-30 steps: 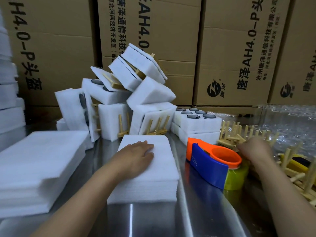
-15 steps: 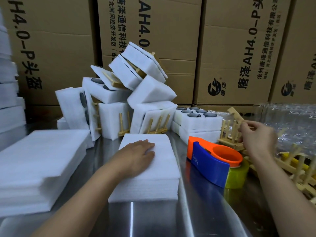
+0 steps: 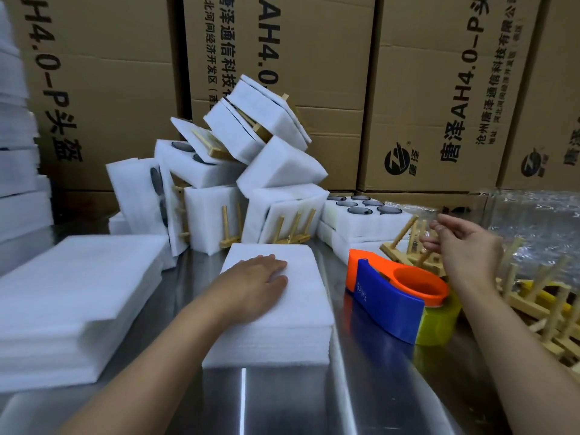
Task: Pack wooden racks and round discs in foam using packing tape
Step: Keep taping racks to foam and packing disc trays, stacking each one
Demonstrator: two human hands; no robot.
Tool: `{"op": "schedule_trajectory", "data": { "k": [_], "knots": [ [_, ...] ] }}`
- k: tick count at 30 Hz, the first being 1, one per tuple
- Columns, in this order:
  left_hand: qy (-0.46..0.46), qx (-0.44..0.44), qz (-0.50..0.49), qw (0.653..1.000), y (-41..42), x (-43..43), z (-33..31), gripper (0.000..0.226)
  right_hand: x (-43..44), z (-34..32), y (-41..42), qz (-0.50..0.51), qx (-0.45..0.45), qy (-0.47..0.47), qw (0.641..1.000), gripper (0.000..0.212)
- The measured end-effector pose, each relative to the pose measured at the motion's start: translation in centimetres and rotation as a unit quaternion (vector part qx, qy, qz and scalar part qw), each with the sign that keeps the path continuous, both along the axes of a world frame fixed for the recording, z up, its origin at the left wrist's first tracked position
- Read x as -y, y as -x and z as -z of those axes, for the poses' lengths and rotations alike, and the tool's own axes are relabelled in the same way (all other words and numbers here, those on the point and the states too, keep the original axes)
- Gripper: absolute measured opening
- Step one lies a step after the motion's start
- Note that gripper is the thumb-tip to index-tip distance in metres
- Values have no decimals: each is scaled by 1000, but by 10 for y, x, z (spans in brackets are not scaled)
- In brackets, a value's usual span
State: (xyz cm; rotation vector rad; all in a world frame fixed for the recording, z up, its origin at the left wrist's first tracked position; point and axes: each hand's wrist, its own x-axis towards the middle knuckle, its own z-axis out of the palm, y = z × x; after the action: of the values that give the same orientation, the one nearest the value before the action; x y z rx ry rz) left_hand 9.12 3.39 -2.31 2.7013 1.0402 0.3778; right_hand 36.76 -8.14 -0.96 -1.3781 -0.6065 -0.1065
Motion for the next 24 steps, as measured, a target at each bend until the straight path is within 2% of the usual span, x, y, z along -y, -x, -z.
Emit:
{"op": "schedule_trajectory", "data": {
  "k": [3, 7, 10, 13, 15, 20, 24],
  "knots": [
    [1, 0, -4, 1000, 0, -1, 0, 47, -1, 1, -4, -7, -15, 35, 999, 24],
    [4, 3, -4, 1000, 0, -1, 1, 47, -2, 6, -9, 71, 60, 106, 990, 22],
    [3, 6, -7, 1000, 0, -3, 2, 48, 0, 11, -15, 105, 123, 247, 956, 34],
    [3, 4, -9, 1000, 0, -4, 3, 48, -1, 12, -20, 66, 102, 419, 900, 42],
    [3, 5, -10, 1000, 0, -4, 3, 48, -2, 11, -20, 36, 77, 470, 878, 42],
    [1, 10, -12, 1000, 0, -3, 3, 47, -2, 12, -22, -17, 25, 434, 900, 32],
    [1, 8, -14, 1000, 0, -3, 3, 47, -3, 13, -17, -45, -24, 382, 923, 32]
  ]
}}
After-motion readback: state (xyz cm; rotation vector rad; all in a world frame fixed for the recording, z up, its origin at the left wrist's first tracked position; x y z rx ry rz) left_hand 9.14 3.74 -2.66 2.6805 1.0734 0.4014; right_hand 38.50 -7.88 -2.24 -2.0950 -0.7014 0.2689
